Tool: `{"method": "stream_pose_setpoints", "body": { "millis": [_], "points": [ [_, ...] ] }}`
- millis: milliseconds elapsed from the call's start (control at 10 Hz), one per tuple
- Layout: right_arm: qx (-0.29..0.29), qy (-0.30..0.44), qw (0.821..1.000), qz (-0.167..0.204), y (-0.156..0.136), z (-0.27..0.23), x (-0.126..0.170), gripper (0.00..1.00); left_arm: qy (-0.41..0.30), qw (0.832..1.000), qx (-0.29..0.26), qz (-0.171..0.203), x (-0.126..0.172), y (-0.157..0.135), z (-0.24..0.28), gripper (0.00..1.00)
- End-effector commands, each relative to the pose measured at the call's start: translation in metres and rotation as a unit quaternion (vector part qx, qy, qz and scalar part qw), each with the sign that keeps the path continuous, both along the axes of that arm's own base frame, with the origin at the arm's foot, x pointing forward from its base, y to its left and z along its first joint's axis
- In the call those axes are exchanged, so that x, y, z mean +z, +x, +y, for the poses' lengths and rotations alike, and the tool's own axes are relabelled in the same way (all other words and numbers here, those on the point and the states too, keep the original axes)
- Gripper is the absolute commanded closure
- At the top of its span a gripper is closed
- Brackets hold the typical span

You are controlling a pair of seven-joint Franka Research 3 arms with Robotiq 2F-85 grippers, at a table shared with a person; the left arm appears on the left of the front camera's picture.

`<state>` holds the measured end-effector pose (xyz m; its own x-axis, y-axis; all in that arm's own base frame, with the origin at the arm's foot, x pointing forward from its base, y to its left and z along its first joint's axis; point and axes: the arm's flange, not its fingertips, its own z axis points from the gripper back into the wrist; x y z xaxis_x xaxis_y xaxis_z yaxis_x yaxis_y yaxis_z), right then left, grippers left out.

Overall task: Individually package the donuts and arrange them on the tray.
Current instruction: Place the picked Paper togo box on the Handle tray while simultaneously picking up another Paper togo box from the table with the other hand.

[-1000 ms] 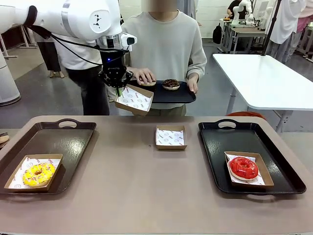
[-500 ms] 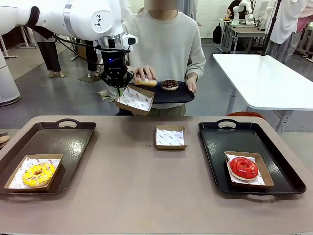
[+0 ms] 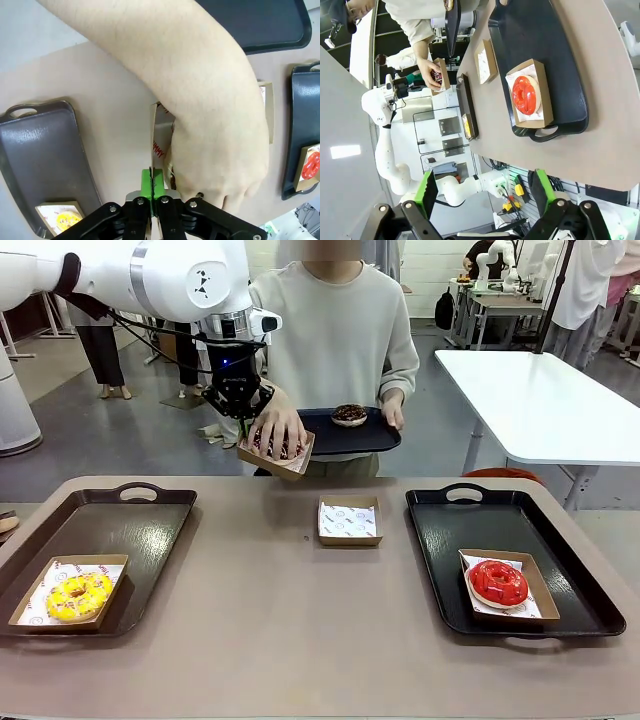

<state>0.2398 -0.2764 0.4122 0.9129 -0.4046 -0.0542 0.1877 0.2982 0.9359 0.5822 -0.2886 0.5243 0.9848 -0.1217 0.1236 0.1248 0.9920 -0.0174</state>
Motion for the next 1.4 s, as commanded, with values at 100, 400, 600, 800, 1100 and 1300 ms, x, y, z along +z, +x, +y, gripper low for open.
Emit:
{"method": "stream_pose_setpoints", "body": {
  "millis": [100, 400, 600, 800, 1100, 1300],
  "points": [
    [-0.001, 0.002, 1.0, 0.002, 0.0011, -0.0016, 0.0018, 0.0, 0.001, 1.0, -0.001, -0.002, 0.0017, -0.0045, 0.003, 1.0],
    [-0.001, 0.002, 1.0, 0.002, 0.0011, -0.0016, 0.0018, 0.0, 0.001, 1.0, -0.001, -0.002, 0.0017, -0.0045, 0.003, 1.0],
    [-0.001, 0.002, 1.0, 0.002, 0.0011, -0.0016, 0.0018, 0.0, 0.001, 1.0, -0.001, -0.002, 0.0017, -0.0045, 0.003, 1.0],
    [-0.001, 0.002, 1.0, 0.002, 0.0011, -0.0016, 0.0018, 0.0, 0.001, 1.0, -0.001, -0.002, 0.0017, -0.0045, 0.003, 1.0],
    [-0.001, 0.002, 1.0, 0.002, 0.0011, -0.0016, 0.0018, 0.0, 0.001, 1.0, -0.001, -0.002, 0.0017, -0.0045, 0.003, 1.0],
    [-0.001, 0.002, 1.0, 0.002, 0.0011, -0.0016, 0.0018, 0.0, 0.001, 1.0, -0.001, -0.002, 0.0017, -0.0045, 0.003, 1.0]
  ]
}}
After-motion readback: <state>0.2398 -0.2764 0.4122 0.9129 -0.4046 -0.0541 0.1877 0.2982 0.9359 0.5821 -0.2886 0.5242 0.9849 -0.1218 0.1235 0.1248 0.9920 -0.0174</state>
